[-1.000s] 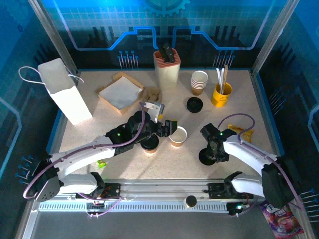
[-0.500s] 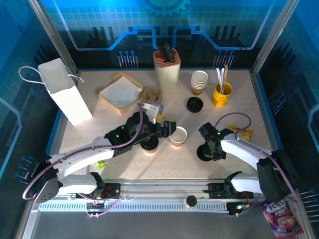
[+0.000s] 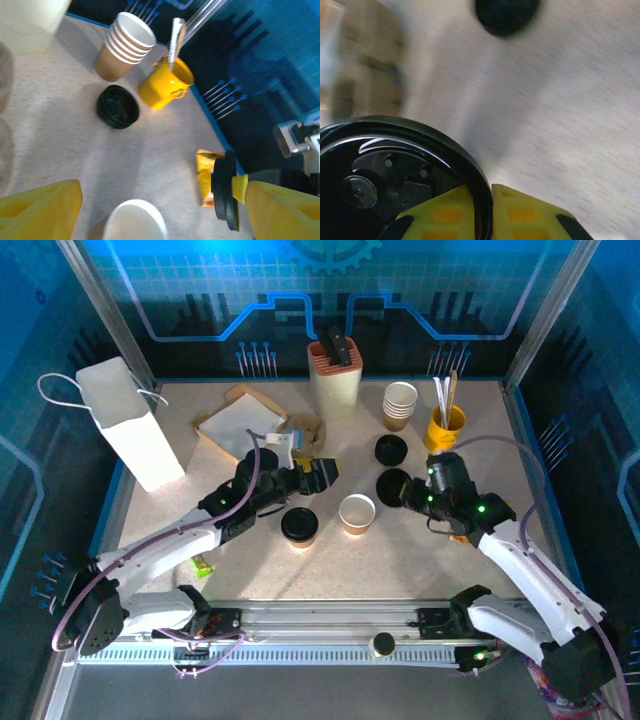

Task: Pack the takeout coffee

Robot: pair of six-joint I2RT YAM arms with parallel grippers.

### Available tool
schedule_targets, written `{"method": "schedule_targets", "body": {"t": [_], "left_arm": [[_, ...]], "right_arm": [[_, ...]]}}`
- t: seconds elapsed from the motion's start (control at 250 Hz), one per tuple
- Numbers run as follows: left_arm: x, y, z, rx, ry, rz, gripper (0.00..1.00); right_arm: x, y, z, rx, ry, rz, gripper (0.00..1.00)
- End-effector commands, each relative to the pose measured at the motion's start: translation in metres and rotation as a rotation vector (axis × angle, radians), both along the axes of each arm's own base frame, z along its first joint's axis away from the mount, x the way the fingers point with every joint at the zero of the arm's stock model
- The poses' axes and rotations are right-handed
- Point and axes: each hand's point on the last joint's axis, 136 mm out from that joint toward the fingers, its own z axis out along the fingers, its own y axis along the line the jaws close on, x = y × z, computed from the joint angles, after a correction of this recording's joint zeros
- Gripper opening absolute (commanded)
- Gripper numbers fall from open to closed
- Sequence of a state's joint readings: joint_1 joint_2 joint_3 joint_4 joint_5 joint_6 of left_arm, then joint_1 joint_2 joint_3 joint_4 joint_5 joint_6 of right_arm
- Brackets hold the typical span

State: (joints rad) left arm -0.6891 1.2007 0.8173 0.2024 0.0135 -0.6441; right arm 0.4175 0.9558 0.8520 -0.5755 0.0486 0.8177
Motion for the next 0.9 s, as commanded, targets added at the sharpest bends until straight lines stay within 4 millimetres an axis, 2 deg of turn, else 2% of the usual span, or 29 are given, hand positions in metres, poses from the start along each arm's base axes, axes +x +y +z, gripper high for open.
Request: {"method": "schedule_targets", "body": {"t": [0.0, 0.136, 0.24, 0.336, 0.376, 0.571, 0.895], "left_arm": [[-0.003, -0.019, 0.061, -0.229, -0.042, -0.077, 0.86], [0.003, -0.019, 0.100, -0.438, -0.033, -0.087, 0.89], [0.007, -0.015, 0.127, -0.562, -0.043, -0.081, 0.92], [0.012, -0.013, 0.142, -0.635, -0.041, -0.072, 0.93], [0.015, -0.013, 0.148, -0.664, -0.039, -0.071, 0.94], [0.026, -0.010, 0.168, -0.762, -0.053, -0.064, 0.96], [0.040, -0.012, 0.176, -0.727, -0.071, -0.052, 0.97]], "right_arm": [[0.024, 0.050, 0.079, 0.282, -0.194, 0.148, 0.13], [0.043, 0.079, 0.133, 0.518, -0.309, 0.207, 0.13], [0.053, 0.096, 0.154, 0.643, -0.338, 0.239, 0.12], [0.058, 0.106, 0.164, 0.733, -0.340, 0.251, 0.12], [0.059, 0.109, 0.174, 0.775, -0.365, 0.264, 0.13], [0.064, 0.117, 0.186, 0.899, -0.354, 0.270, 0.12], [0.063, 0.130, 0.196, 0.996, -0.340, 0.312, 0.11]]}}
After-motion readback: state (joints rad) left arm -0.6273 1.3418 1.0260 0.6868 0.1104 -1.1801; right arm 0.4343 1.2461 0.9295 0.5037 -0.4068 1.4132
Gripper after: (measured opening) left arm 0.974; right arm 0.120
